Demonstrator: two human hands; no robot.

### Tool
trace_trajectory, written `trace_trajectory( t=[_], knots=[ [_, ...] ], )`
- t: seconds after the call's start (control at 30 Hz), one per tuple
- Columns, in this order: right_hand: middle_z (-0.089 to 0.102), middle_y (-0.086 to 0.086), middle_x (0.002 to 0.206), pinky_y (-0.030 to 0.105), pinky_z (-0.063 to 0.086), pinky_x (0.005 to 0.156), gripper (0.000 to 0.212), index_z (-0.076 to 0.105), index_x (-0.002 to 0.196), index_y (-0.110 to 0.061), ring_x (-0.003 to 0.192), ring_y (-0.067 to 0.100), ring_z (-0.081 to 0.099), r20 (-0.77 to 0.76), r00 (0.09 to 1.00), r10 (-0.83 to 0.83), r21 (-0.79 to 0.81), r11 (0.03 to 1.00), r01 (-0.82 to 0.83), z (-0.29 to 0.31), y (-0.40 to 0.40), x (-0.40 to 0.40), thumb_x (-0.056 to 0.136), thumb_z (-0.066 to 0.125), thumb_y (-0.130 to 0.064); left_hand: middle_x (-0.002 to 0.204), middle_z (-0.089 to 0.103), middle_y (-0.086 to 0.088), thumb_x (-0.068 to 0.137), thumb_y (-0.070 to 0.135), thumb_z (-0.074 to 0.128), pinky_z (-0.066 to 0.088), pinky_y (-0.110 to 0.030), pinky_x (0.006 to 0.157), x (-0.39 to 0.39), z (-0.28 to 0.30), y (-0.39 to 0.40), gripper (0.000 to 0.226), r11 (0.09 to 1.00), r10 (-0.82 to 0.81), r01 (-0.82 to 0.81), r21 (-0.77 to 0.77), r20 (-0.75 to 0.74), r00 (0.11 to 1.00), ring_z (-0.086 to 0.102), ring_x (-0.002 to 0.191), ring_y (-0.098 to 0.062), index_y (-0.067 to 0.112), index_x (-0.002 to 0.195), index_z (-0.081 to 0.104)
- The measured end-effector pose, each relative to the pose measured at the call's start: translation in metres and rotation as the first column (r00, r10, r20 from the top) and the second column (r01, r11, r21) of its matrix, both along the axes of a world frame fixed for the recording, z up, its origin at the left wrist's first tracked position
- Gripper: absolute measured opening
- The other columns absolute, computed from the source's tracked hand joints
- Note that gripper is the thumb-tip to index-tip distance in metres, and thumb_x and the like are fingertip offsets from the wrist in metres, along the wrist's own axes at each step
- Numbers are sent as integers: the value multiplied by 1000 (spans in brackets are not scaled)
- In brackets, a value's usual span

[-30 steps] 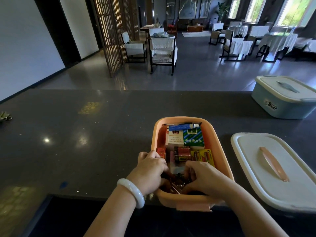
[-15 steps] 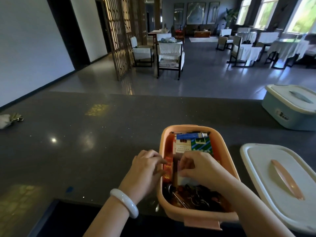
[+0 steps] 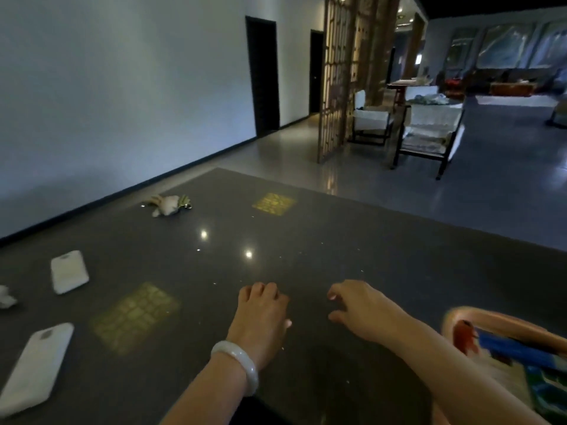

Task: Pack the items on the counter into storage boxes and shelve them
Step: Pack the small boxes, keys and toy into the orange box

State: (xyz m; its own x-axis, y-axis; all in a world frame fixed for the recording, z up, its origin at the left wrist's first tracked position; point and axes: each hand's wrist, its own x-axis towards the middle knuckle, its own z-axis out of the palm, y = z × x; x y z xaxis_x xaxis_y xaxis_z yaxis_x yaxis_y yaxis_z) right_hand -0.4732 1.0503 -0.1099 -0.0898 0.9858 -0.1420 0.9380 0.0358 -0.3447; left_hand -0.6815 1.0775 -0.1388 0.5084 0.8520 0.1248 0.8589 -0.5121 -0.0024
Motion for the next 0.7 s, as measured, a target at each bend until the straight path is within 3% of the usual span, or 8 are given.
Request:
trace_trajectory(
  t=[0.2, 0.43, 0.7],
  knots=[
    [38, 1, 146, 35, 33, 109, 59, 36, 145, -21, 134, 20, 34, -3, 995, 101, -111, 989, -100, -30, 102, -78, 94, 55, -43, 140, 37, -5, 96, 44, 47, 25, -46, 112, -71, -33, 77, 44, 972, 184, -198, -128, -114, 976, 34, 131, -28, 22, 134, 44],
    [36, 1, 145, 34, 32, 110, 57, 36, 144, -19, 133, 20, 33, -18, 993, 119, -114, 986, -121, -80, 200, -162, 95, 51, -44, 148, 29, -3, 96, 44, 47, 23, -44, 114, -154, -77, 156, 56, 898, 341, -339, -281, -43, 939, 28, 137, -27, 22, 146, 31],
    [35, 2, 145, 33, 31, 111, 56, 34, 144, -15, 133, 21, 32, -11, 995, 99, -77, 992, -100, -110, 298, -229, 97, 47, -43, 148, 27, -6, 98, 43, 44, 25, -41, 111, -219, -90, 270, 56, 842, 481, -469, -265, -25, 876, 27, 137, -28, 19, 145, 27]
  ],
)
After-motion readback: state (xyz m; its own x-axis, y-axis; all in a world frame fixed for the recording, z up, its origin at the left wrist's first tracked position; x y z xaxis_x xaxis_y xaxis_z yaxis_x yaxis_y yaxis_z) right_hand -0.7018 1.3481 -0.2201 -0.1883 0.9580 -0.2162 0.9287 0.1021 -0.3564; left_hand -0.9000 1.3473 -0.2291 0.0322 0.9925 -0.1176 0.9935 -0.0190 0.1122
